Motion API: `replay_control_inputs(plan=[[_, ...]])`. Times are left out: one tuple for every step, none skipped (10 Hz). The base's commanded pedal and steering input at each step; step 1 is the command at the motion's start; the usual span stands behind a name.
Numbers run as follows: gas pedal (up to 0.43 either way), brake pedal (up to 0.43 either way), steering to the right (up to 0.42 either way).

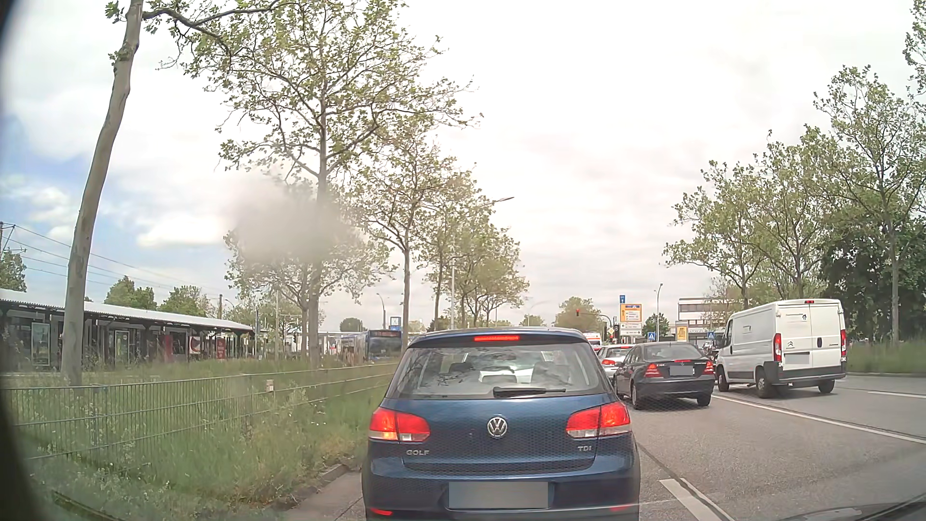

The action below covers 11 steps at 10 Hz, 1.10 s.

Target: Follow the waypoints while adhering to traffic rules and regulations

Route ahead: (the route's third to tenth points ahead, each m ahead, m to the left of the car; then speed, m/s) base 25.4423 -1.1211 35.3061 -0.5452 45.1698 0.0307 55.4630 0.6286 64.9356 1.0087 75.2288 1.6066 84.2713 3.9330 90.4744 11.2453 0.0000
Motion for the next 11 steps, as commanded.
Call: replay_control_inputs(plan=[[0.000, 0.250, -0.004], [0.000, 0.250, -0.004], [0.000, 0.250, -0.004], [0.000, 0.250, -0.004], [0.000, 0.250, -0.004], [0.000, 0.250, -0.004], [0.000, 0.250, -0.004], [0.000, 0.250, -0.004], [0.000, 0.250, -0.004], [0.000, 0.250, -0.004], [0.000, 0.250, -0.004]])
